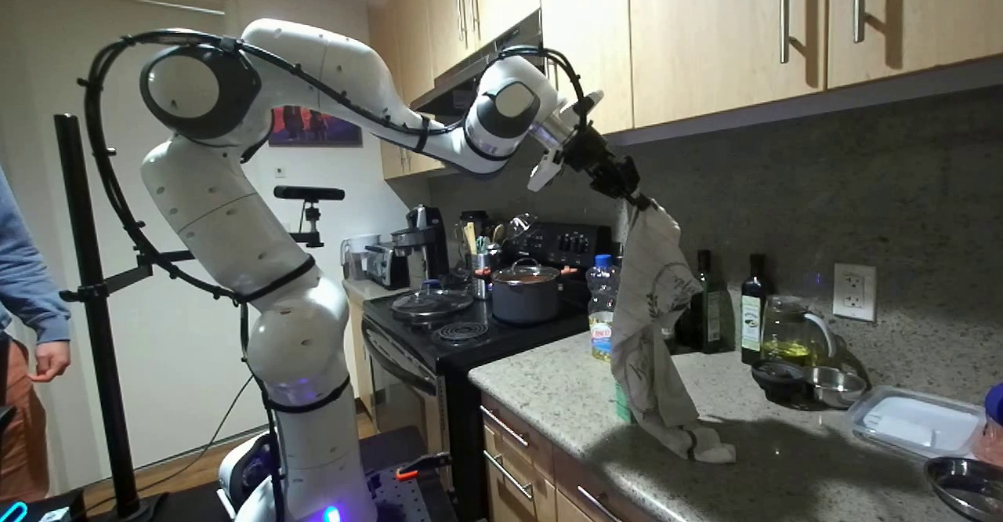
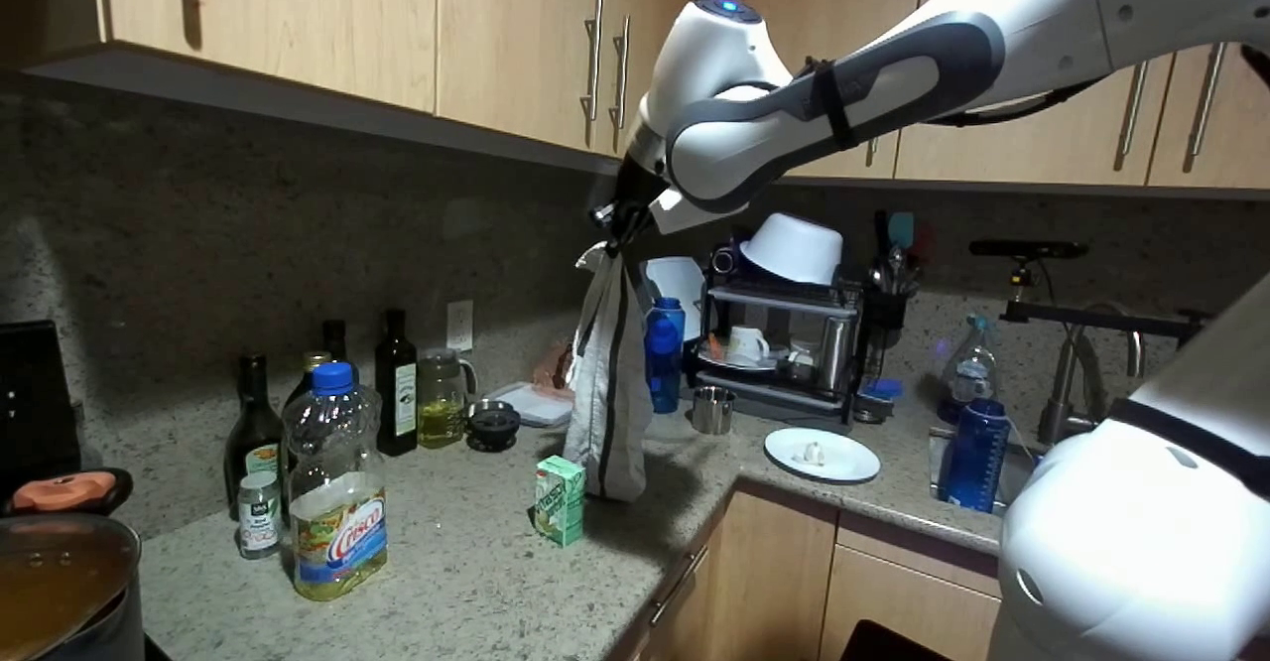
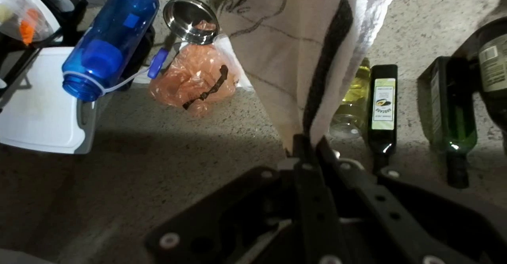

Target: Put the towel on the green box

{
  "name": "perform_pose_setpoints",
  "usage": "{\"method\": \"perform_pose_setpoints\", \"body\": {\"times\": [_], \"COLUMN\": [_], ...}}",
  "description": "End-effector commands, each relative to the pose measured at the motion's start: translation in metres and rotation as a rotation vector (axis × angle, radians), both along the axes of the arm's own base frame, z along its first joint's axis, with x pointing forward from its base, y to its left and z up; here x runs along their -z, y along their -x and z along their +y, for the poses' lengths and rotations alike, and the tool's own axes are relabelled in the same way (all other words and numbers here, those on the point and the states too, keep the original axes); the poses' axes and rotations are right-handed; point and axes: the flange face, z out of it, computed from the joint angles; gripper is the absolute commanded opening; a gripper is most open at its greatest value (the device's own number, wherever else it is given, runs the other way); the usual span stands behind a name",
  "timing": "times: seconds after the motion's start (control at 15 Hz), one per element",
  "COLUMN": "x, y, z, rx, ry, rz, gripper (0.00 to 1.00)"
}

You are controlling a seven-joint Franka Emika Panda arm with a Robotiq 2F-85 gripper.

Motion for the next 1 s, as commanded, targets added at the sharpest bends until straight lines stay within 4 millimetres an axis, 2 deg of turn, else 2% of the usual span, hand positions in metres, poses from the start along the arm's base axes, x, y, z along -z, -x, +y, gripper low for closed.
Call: {"method": "perform_pose_setpoints", "body": {"times": [0.0, 0.13, 0.27, 0.73, 0.93], "x": [0.009, 0.016, 0.021, 0.016, 0.015], "y": [0.022, 0.025, 0.02, -0.013, -0.029], "z": [0.012, 0.017, 0.026, 0.095, 0.111], "rx": [-0.03, -0.036, -0.053, -0.189, -0.228], "ry": [-0.012, -0.025, -0.042, -0.034, -0.021], "rz": [0.058, 0.083, 0.08, 0.045, 0.036], "gripper": [0.05, 0.05, 0.05, 0.05, 0.05]}}
